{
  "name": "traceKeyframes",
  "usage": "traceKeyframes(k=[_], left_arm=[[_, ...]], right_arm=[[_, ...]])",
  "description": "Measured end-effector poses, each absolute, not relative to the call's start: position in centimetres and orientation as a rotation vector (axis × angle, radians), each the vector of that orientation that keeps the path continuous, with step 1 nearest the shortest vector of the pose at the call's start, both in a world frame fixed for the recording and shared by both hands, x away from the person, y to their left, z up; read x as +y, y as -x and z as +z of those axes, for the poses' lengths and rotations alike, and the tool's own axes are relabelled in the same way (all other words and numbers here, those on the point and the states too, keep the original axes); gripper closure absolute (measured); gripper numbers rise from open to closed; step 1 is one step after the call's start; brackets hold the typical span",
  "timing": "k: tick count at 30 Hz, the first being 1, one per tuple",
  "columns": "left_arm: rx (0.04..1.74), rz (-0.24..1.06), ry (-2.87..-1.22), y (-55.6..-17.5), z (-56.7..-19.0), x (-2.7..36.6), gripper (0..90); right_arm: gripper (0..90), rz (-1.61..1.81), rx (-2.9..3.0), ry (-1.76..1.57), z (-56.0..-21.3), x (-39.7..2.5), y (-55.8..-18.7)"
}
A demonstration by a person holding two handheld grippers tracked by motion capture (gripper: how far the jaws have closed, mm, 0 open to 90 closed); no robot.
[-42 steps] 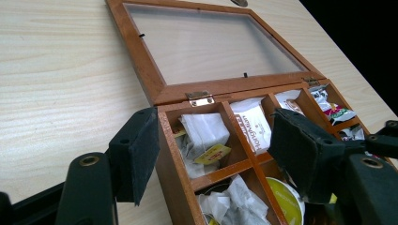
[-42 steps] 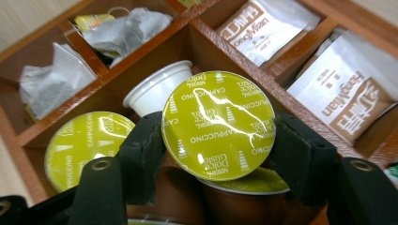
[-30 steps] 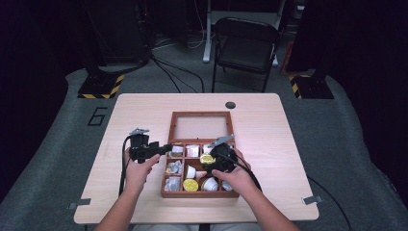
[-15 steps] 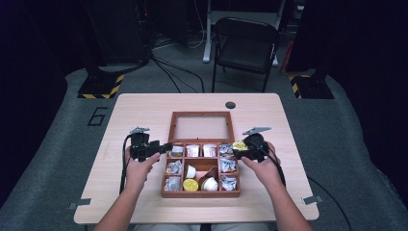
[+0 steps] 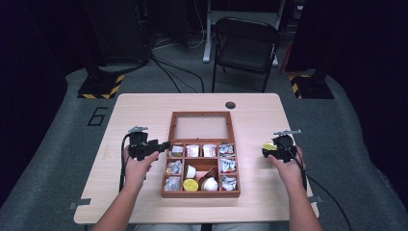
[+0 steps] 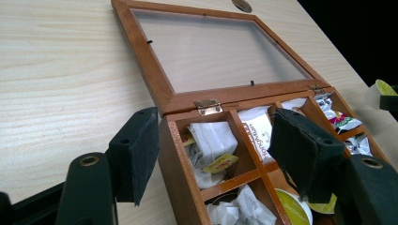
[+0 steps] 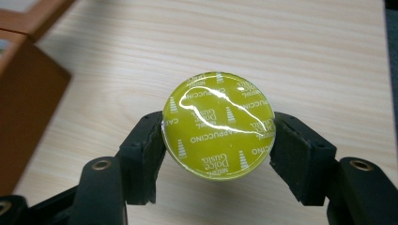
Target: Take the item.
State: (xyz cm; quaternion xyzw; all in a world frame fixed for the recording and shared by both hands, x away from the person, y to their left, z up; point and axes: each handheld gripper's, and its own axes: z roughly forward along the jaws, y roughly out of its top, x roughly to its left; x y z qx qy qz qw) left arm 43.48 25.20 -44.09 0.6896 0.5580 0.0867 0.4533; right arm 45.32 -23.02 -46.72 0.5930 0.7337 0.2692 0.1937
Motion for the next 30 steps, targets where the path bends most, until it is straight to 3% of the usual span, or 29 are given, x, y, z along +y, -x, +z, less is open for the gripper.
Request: traceKeyframes(k=[22,30], left_arm=[[1.385,0.208,-1.705,-43.5,-44.3,25.3,33.1],[1.385,0.209,-1.703,-43.6,-44.3,25.4,33.1]], right_arm=[[35.8,0.718,1.988,-1.739,-49.1,-25.1,-45.6],[30.2,0.721,1.987,-1.751,-49.2,-25.1,-45.7]])
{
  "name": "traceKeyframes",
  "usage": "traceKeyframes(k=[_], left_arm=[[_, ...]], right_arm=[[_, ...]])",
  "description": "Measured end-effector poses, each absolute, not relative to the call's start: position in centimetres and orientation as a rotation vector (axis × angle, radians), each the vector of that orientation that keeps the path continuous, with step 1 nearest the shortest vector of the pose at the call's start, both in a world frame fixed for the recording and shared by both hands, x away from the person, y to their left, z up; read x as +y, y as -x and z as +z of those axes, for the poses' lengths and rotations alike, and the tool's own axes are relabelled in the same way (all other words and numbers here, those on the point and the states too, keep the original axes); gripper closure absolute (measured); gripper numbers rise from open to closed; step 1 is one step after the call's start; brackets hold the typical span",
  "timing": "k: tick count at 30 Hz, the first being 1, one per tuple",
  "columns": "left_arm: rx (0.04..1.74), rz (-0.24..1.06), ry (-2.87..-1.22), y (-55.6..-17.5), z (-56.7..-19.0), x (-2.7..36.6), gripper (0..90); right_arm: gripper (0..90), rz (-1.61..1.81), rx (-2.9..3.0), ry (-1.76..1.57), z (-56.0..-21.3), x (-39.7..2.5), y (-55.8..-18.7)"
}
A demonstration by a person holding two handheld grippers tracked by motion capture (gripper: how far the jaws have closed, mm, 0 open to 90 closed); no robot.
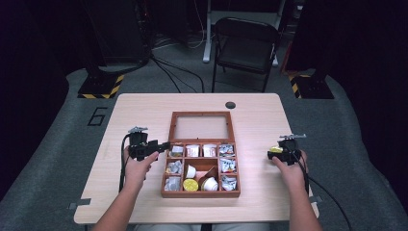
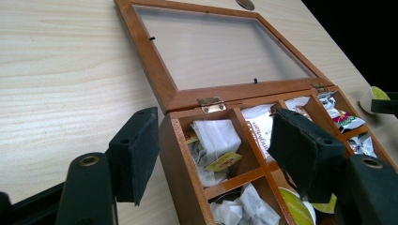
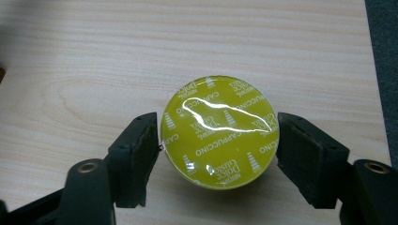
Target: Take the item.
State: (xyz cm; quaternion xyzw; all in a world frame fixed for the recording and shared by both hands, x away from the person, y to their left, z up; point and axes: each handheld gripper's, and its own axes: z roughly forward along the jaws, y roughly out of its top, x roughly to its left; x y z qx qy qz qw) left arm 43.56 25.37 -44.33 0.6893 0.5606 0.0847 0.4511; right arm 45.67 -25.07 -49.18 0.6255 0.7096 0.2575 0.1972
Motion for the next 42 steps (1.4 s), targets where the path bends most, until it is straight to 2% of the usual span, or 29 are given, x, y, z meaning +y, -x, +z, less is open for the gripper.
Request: traceKeyframes(k=[13,28,42], left_arm=[[1.391,0.211,-1.698,-43.6,-44.3,25.5,33.1],[1.393,0.211,-1.699,-43.6,-44.4,25.6,33.1],[1.395,0.209,-1.716,-43.8,-44.6,25.4,33.1]], right_arm=[[25.8,0.756,1.945,-1.772,-48.5,-25.3,-45.5],[25.1,0.762,1.923,-1.741,-47.7,-25.0,-45.4],[26.7,0.885,2.009,-1.576,-44.4,-21.1,-44.9]])
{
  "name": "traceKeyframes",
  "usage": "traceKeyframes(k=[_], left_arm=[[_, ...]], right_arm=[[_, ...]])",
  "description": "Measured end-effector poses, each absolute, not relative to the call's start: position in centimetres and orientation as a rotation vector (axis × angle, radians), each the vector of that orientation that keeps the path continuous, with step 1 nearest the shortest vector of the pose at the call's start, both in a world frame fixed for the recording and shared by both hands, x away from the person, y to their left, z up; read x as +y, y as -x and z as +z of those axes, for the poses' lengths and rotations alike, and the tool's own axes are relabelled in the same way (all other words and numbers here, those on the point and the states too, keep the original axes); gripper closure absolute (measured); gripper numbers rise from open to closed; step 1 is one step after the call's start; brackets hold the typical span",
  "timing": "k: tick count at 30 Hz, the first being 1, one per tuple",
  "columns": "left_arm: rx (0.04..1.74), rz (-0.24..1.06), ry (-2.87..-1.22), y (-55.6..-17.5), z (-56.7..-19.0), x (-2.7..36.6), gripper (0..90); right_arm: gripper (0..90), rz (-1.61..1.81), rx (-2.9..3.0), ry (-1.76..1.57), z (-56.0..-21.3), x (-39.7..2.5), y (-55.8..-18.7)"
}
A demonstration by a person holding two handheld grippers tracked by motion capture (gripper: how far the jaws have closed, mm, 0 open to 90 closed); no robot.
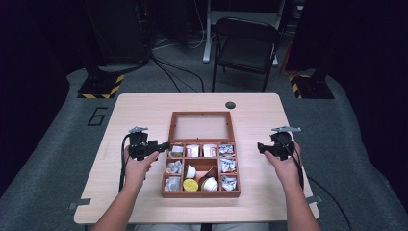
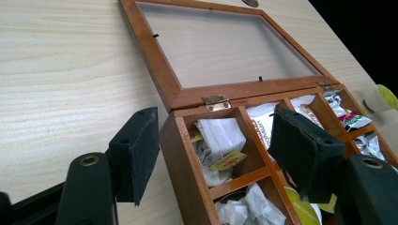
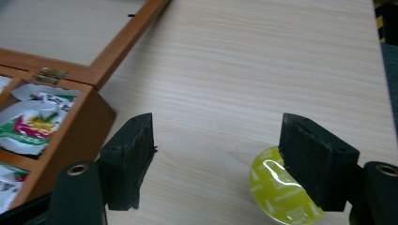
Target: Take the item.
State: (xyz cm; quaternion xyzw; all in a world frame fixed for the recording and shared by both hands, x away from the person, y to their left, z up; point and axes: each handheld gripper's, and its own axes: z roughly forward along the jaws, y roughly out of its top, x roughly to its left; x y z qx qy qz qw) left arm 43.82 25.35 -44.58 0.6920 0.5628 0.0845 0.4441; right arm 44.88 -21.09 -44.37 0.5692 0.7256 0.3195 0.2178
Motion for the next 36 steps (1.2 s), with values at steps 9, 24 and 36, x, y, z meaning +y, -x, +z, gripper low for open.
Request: traceKeyframes(k=[9,24,36], left_arm=[[1.401,0.210,-1.718,-44.8,-44.3,25.4,33.1],[1.408,0.184,-1.737,-46.1,-44.7,24.6,33.1],[1.406,0.167,-1.734,-47.7,-45.4,24.3,33.8]], right_arm=[[28.1,0.951,2.076,-1.514,-43.6,-18.9,-45.1],[28.6,0.991,2.162,-1.462,-43.6,-16.7,-46.1],[29.5,1.011,2.229,-1.430,-43.2,-14.1,-47.7]])
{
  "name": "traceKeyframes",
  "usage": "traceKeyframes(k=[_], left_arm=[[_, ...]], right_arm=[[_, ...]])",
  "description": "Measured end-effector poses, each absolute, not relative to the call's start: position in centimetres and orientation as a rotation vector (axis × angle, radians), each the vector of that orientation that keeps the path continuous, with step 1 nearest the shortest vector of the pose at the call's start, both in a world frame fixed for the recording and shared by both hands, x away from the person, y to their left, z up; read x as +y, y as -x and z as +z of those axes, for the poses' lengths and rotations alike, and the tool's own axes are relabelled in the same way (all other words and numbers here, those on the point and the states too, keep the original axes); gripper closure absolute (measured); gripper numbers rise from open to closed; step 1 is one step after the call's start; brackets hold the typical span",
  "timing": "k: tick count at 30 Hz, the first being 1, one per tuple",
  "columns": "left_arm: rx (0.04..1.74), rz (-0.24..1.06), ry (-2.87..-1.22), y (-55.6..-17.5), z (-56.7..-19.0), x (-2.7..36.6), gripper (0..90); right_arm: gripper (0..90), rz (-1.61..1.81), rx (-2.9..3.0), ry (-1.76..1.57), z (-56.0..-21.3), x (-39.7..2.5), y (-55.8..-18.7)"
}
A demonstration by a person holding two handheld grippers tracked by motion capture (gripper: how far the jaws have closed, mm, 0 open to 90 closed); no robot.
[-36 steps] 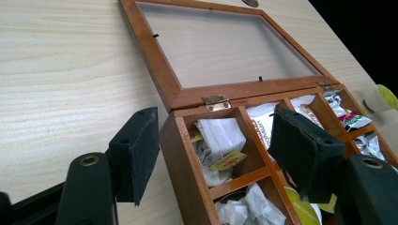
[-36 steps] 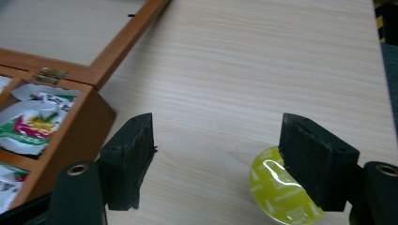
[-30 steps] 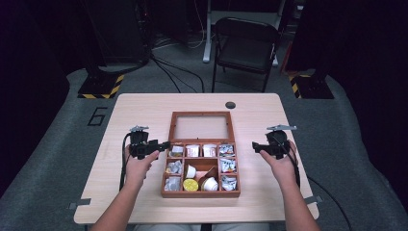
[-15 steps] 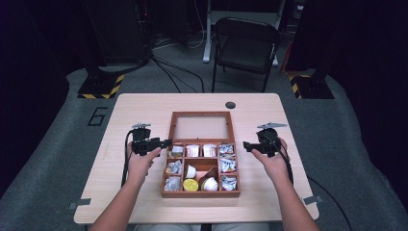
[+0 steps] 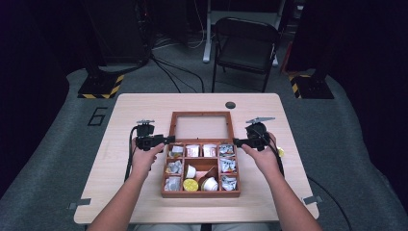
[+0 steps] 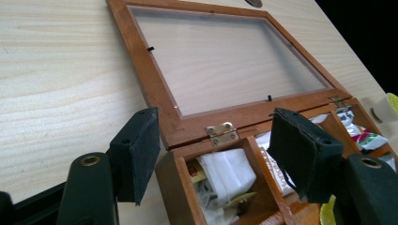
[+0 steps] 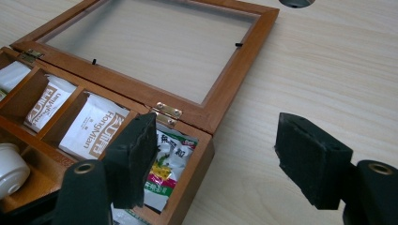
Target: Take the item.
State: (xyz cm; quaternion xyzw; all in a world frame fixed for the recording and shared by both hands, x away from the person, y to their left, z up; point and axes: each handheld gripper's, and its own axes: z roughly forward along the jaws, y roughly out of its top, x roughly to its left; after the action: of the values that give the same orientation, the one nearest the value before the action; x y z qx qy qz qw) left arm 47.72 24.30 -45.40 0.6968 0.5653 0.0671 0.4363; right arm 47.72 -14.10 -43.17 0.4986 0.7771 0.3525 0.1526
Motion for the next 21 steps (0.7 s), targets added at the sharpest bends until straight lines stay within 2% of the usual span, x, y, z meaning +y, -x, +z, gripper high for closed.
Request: traceKeyframes(k=[21], left_arm=[[1.415,0.104,-1.733,-50.2,-46.2,24.0,34.0]], right_arm=[[30.7,1.059,2.257,-1.475,-43.9,-12.5,-50.8]])
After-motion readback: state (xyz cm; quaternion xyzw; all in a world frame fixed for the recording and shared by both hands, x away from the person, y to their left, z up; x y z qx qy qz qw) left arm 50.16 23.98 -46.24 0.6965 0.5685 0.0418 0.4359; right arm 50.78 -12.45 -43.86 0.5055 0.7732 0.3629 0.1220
